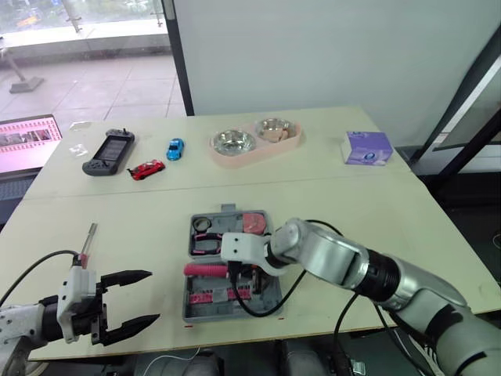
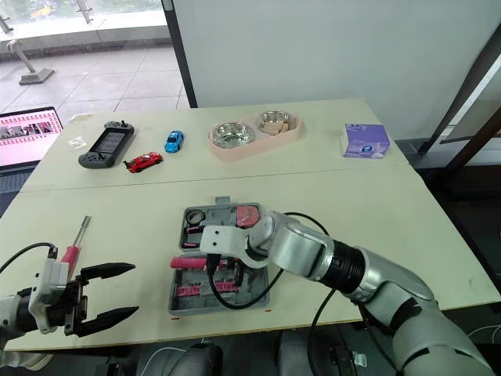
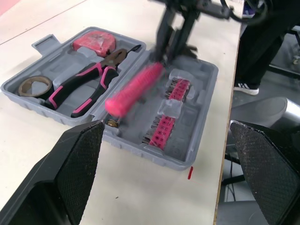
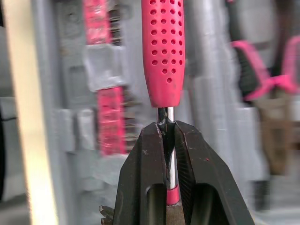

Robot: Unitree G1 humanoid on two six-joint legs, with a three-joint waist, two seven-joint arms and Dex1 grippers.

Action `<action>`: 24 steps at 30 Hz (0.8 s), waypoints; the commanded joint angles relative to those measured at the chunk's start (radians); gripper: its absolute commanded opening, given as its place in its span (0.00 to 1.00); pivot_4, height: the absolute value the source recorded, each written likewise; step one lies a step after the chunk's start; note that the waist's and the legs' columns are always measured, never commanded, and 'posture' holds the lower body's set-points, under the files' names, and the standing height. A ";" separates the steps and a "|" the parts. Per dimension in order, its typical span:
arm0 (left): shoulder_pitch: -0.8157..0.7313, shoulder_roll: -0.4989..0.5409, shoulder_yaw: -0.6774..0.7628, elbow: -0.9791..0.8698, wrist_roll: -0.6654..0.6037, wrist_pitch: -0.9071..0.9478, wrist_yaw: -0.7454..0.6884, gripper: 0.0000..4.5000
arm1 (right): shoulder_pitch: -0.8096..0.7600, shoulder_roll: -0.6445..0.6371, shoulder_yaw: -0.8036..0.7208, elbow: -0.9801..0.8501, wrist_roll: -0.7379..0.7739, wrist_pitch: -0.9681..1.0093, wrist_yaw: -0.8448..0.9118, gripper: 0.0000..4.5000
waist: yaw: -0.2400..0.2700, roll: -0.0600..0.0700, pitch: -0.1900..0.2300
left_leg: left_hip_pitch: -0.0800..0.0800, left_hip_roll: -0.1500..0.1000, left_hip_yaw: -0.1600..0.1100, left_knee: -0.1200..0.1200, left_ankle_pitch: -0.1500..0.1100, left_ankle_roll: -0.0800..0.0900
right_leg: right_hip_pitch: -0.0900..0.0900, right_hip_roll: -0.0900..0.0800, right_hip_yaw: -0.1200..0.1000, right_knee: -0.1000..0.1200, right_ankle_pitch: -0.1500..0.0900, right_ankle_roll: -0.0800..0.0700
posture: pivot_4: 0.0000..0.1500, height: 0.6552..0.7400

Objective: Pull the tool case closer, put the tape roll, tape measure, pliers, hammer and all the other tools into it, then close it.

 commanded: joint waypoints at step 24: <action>0.028 -0.012 0.009 0.002 0.000 -0.035 -0.015 1.00 | -0.127 0.084 0.148 0.079 -0.019 0.080 0.043 0.01 | 0.000 0.000 0.000 | -0.001 0.000 0.000 0.000 0.000 0.000 | -0.001 0.000 0.000 0.001 0.000 0.000 | 1.00 0.95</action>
